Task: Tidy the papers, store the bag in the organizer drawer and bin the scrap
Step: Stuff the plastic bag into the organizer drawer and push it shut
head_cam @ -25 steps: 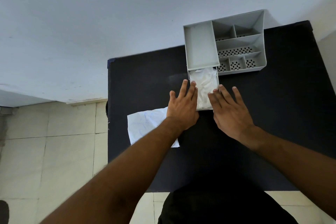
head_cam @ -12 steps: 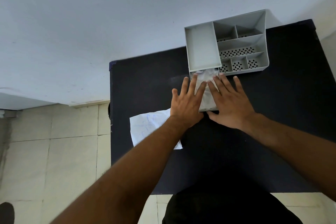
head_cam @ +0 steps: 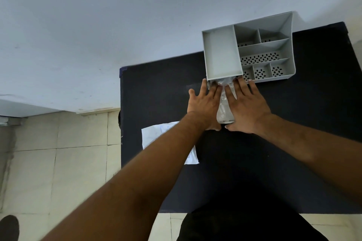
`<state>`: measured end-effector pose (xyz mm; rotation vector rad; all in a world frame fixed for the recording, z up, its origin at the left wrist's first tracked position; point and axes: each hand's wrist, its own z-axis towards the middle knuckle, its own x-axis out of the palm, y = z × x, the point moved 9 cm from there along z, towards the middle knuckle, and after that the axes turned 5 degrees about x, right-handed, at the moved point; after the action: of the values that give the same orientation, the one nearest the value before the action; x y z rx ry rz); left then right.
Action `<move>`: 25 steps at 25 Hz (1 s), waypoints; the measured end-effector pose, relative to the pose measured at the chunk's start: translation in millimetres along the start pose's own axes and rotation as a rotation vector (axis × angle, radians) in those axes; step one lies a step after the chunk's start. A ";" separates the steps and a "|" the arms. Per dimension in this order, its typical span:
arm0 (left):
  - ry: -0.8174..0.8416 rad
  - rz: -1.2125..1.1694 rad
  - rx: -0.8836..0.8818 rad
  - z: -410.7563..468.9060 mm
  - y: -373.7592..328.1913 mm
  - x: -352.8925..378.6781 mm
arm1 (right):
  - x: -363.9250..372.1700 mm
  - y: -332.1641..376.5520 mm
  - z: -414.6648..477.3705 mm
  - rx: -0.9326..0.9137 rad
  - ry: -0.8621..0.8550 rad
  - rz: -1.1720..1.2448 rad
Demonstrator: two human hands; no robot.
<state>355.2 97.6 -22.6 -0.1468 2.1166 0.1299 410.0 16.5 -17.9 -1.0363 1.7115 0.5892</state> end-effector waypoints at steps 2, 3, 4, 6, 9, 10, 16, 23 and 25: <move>0.030 0.035 0.002 3.3 -0.2 0.0 | 0.7 2.7 1.3 0.003 0.006 -0.043; 0.031 0.036 0.001 3.3 -1.0 -0.7 | 1.5 4.0 1.3 0.007 0.010 -0.063; 0.020 0.029 0.000 1.9 -2.2 -1.1 | 1.6 5.0 1.1 0.012 0.012 -0.079; -0.048 -0.005 -0.007 -5.2 -4.2 -2.3 | 2.0 6.6 0.5 0.016 0.009 -0.090; -0.236 0.000 -0.022 -20.8 -5.4 -6.7 | 3.7 6.3 -1.0 0.018 0.010 -0.069; -0.280 0.022 -0.007 -22.7 -6.7 -8.3 | 3.7 5.7 -1.4 0.018 0.008 -0.065; -0.125 0.095 0.145 -7.7 -12.9 -7.3 | 0.7 2.6 -8.4 -0.056 0.001 -0.069; -0.050 0.117 0.108 -6.5 -6.7 -1.7 | -11.9 -0.3 -14.1 -0.162 -0.048 0.017; -0.014 0.142 0.108 -2.6 -5.4 -2.4 | -19.3 -3.0 -12.7 -0.170 -0.074 0.046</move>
<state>355.1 92.0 -19.4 0.0678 2.1140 0.1001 408.5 12.0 4.9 -1.0828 1.6456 0.8041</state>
